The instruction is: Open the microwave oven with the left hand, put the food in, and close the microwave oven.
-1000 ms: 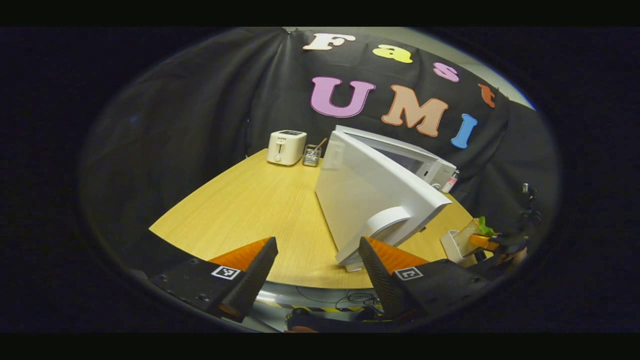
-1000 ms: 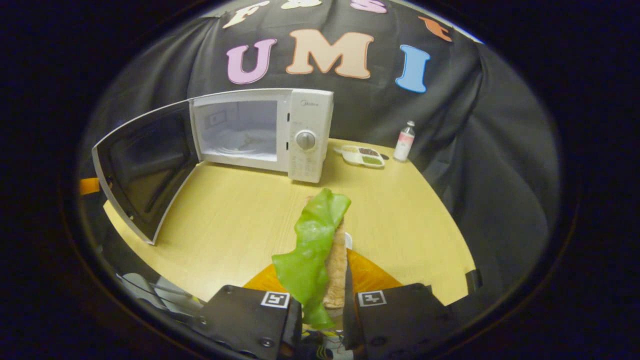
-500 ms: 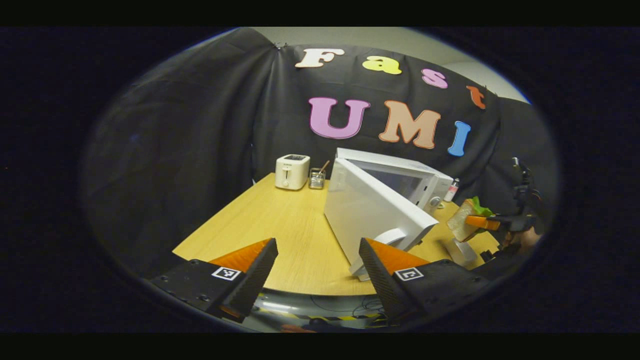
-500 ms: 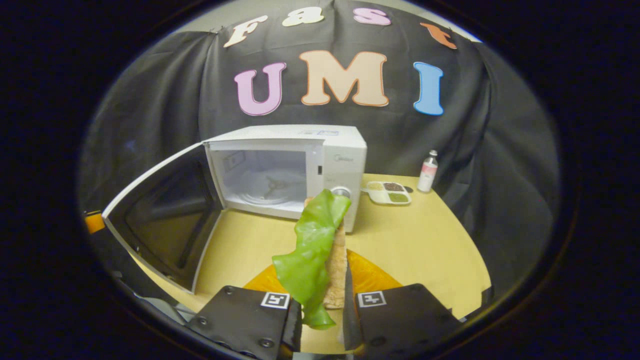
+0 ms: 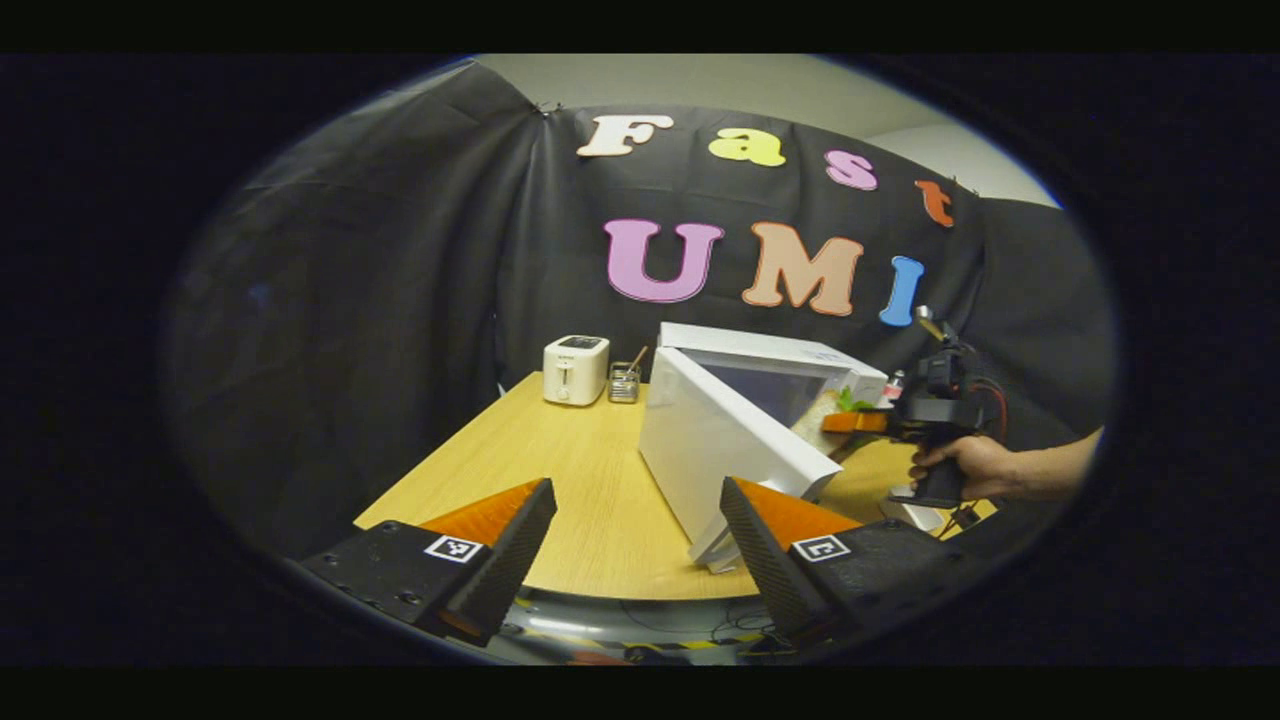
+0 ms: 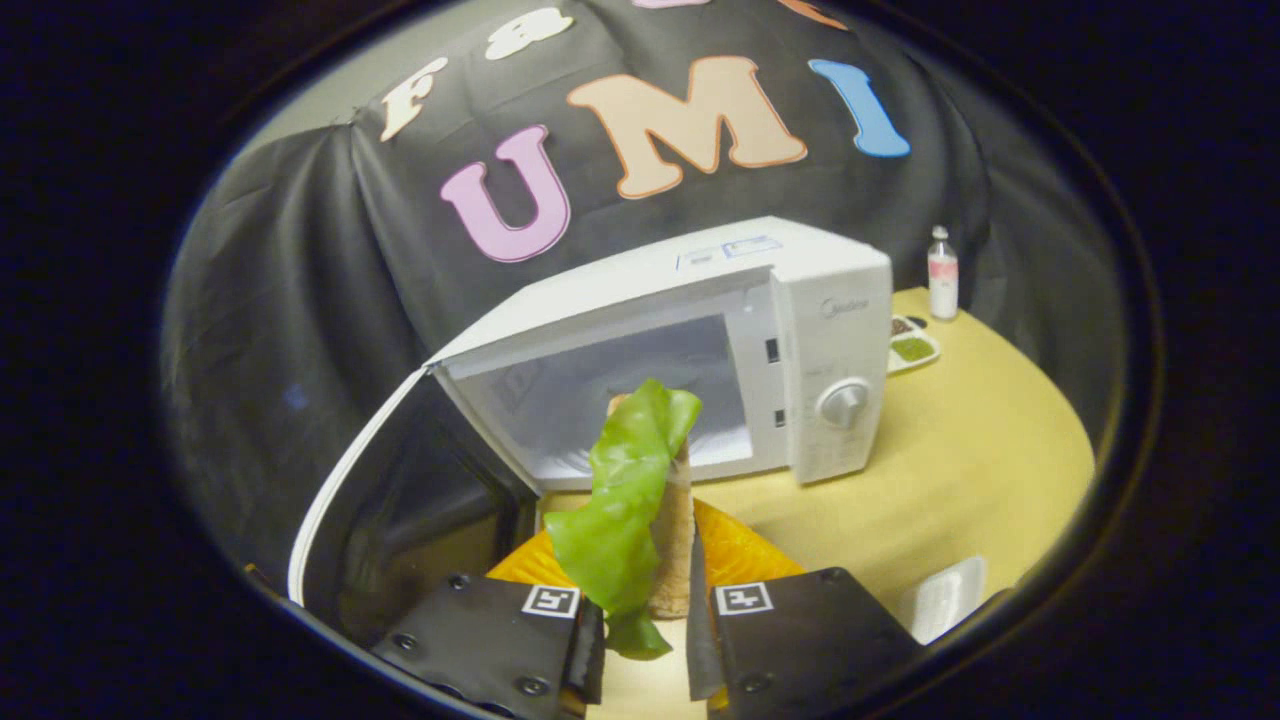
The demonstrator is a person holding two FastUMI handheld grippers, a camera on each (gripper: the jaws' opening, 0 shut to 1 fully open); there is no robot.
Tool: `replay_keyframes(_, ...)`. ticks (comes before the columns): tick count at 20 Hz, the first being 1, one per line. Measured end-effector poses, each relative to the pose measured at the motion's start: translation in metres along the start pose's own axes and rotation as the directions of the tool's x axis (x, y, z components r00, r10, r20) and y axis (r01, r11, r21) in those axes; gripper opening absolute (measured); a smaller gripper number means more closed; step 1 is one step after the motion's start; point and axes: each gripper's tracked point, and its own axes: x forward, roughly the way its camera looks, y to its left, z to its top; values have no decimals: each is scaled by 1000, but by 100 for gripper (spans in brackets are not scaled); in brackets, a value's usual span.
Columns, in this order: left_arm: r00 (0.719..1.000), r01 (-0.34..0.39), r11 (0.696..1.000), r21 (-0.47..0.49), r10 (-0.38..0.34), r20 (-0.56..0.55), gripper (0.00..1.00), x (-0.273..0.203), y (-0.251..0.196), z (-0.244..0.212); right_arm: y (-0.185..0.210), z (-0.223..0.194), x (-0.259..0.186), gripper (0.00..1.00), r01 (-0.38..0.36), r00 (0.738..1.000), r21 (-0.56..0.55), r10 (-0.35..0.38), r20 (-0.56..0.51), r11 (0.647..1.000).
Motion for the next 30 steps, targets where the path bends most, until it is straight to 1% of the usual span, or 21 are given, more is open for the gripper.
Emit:
replay_keyframes(1, 1000, -9, 1000, -8, 9, 12, 94, -4, 2, 4, 7, 0, 15, 35, 0, 1000, 47, 0, 1, 999)
replay_keyframes(4, 998, -38, 999, -2, 38, 44, 96, -15, 12, 16, 24, 5, 56, 35, 4, 999, 156, -9, 33, 988)
replay_keyframes(5, 998, -52, 999, 3, 52, 47, 96, -17, 16, 17, 31, 9, 68, 29, 2, 998, 183, -12, 57, 983)
replay_keyframes(6, 997, -67, 998, 7, 67, 46, 96, -20, 21, 18, 34, 13, 80, 35, 4, 997, 211, -20, 73, 977)
replay_keyframes(7, 996, -80, 997, 12, 79, 43, 96, -23, 23, 17, 38, 15, 93, 34, 4, 996, 241, -25, 85, 971)
replay_keyframes(8, 995, -93, 996, 17, 92, 38, 99, -28, 26, 16, 41, 17, 107, 34, 1, 995, 267, -28, 98, 964)
replay_keyframes(9, 994, -102, 995, 20, 101, 32, 96, -32, 26, 13, 43, 19, 120, 35, 0, 994, 289, -33, 109, 957)
replay_keyframes(12, 993, -119, 993, 15, 119, -21, 96, -40, 30, -6, 47, 27, 152, 35, 8, 987, 339, -61, 146, 941)
replay_keyframes(13, 991, -127, 992, 3, 127, -38, 96, -42, 32, -10, 47, 32, 154, 35, 13, 986, 353, -72, 152, 935)
replay_keyframes(14, 990, -132, 991, -10, 131, -42, 99, -43, 33, -11, 47, 32, 160, 36, 18, 984, 366, -81, 157, 930)
replay_keyframes(15, 990, -133, 991, -19, 132, -41, 96, -42, 33, -9, 46, 33, 166, 36, 24, 983, 378, -91, 160, 925)
replay_keyframes(17, 990, -135, 991, -22, 134, -40, 96, -39, 33, -8, 48, 35, 175, 36, 17, 981, 403, -93, 169, 915)
replay_keyframes(18, 990, -139, 990, -20, 138, -38, 96, -39, 34, -7, 49, 33, 180, 29, 17, 982, 409, -92, 165, 913)
replay_keyframes(20, 989, -147, 989, -22, 146, -34, 96, -35, 35, -4, 47, 25, 189, 29, 20, 986, 415, -86, 141, 910)
replay_keyframes(22, 989, -148, 989, -28, 147, -25, 97, -36, 33, -2, 43, 28, 192, 29, 28, 982, 408, -102, 162, 913)
replay_keyframes(23, 989, -148, 988, -34, 147, -21, 96, -35, 32, -2, 41, 31, 194, 28, 28, 978, 391, -105, 178, 920)
replay_keyframes(24, 989, -149, 988, -41, 148, -22, 96, -35, 32, -3, 38, 30, 196, 31, 35, 977, 371, -111, 184, 928)
replay_keyframes(25, 988, -153, 987, -50, 152, -25, 96, -35, 33, -6, 32, 29, 195, 31, 58, 974, 351, -131, 187, 935)
replay_keyframes(27, 986, -164, 984, -73, 162, -30, 96, -36, 34, -8, 13, 27, 195, 48, 145, 962, 299, -205, 180, 943)
replay_keyframes(28, 986, -166, 983, -83, 165, -27, 94, -37, 35, -7, 5, 24, 195, 58, 185, 955, 266, -236, 177, 946)
replay_keyframes(30, 986, -169, 982, -87, 169, -10, 94, -36, 34, 0, -15, 18, 196, 76, 258, 941, 207, -294, 169, 944)
